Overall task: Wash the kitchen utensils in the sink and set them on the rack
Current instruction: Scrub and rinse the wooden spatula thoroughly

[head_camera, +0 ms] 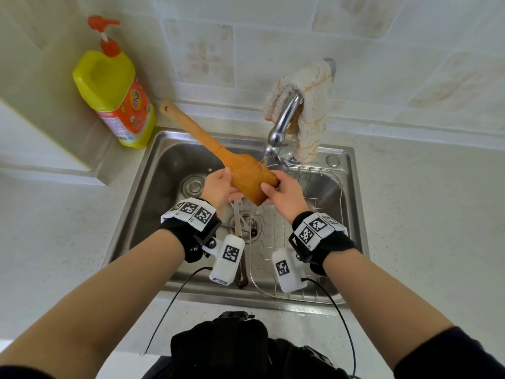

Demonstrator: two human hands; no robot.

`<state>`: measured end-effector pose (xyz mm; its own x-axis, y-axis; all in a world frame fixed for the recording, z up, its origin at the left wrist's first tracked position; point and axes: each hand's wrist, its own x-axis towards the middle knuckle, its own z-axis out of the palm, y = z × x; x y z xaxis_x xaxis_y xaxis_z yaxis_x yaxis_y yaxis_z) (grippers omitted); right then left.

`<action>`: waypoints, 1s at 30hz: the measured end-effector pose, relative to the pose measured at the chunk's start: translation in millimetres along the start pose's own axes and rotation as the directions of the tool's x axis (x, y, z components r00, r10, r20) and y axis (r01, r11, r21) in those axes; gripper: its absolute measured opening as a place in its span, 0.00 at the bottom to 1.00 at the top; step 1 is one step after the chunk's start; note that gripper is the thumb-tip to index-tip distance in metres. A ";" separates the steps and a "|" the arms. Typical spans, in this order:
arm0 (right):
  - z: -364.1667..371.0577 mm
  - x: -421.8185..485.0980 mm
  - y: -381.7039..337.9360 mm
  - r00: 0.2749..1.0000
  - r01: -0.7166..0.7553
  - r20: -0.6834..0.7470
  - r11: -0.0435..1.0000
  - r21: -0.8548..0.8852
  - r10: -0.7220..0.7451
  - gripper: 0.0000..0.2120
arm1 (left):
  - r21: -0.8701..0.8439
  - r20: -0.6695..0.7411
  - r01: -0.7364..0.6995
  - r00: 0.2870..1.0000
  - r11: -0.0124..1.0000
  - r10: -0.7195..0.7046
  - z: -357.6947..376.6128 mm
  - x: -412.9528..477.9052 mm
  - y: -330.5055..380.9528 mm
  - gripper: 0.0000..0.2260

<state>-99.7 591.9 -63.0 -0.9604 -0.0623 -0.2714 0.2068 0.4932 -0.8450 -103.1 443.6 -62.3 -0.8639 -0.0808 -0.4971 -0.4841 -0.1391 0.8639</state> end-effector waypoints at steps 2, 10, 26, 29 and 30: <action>-3.4 -3.5 6.6 0.997 0.050 -0.053 0.995 -0.085 -0.055 0.12 | 0.004 0.019 0.087 0.996 0.996 -0.087 1.5 2.1 -2.8 0.14; -16.2 -4.9 18.8 0.947 0.257 -0.170 0.960 -0.111 -0.273 0.13 | 0.542 -0.255 0.001 0.953 0.841 0.164 -2.9 6.4 -14.2 0.05; 26.6 -16.3 10.4 0.840 0.538 0.076 0.843 0.006 -0.537 0.09 | 0.895 0.186 -0.164 0.983 0.415 -0.012 -90.7 -19.3 -29.4 0.11; 38.4 -29.7 3.1 0.863 0.498 0.149 0.863 -0.089 -0.482 0.18 | 0.906 0.136 -0.125 0.991 0.404 0.001 -100.8 -28.9 -36.5 0.06; 41.5 -37.9 0.6 0.864 0.495 0.180 0.858 -0.134 -0.470 0.21 | 0.907 0.133 -0.127 0.991 0.402 0.012 -102.5 -33.4 -39.0 0.04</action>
<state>-55.4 558.6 -72.4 -0.8936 -0.4416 0.0803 -0.3232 0.5090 -0.7978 -41.1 350.6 -87.7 -0.8807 0.0498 -0.4711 -0.2107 0.8496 0.4836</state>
